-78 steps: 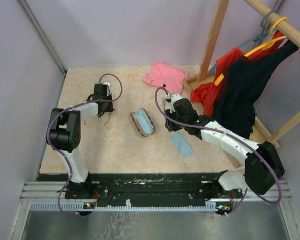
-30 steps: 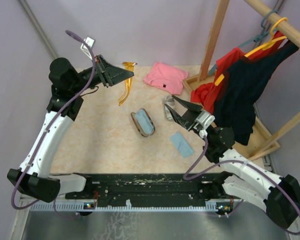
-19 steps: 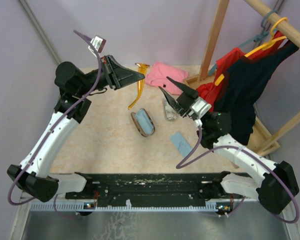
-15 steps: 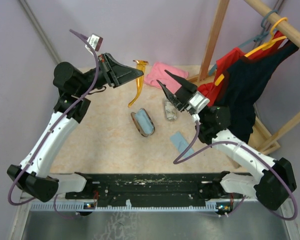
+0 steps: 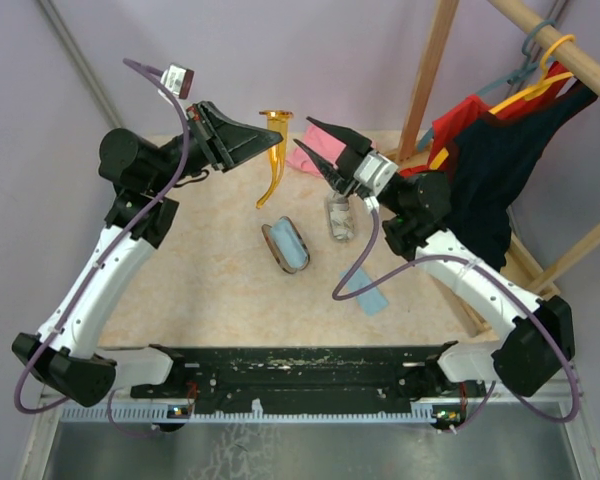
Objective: Organize the sunglasses
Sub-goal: Fold the sunglasses.
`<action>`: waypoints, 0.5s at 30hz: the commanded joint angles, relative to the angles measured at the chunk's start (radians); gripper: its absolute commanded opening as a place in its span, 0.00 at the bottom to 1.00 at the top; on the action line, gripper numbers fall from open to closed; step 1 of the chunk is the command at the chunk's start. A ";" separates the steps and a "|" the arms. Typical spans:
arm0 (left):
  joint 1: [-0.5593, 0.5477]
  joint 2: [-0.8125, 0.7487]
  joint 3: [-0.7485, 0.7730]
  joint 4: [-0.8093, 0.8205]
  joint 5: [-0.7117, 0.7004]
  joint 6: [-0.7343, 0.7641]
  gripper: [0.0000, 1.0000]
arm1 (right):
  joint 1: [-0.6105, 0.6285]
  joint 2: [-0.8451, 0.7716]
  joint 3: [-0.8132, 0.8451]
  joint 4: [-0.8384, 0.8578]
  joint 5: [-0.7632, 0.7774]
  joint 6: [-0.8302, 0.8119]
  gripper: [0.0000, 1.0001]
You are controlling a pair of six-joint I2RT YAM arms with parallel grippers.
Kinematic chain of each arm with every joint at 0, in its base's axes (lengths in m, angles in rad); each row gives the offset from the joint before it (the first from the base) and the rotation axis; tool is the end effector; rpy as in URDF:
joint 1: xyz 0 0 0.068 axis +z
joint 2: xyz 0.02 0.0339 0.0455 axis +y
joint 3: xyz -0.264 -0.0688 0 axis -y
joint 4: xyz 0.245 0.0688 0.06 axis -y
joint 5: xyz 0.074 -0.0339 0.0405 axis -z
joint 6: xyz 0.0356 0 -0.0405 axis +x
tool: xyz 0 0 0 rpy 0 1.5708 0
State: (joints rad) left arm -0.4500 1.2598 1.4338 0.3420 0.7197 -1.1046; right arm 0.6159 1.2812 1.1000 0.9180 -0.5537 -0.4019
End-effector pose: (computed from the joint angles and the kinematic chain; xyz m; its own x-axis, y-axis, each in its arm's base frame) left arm 0.2219 -0.1333 0.5161 -0.5537 -0.4786 -0.6815 0.7760 0.0006 -0.6308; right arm 0.2125 0.1734 0.4514 0.8213 0.1737 -0.5434 -0.5302 0.5838 -0.6149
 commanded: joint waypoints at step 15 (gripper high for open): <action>-0.006 -0.034 0.014 0.061 0.004 -0.021 0.00 | -0.123 0.146 0.289 -0.077 -0.327 0.168 0.39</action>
State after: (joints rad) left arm -0.4500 1.2541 1.4338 0.3595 0.7219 -1.1233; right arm 0.5049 1.3998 1.3060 0.8364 -0.7967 -0.2916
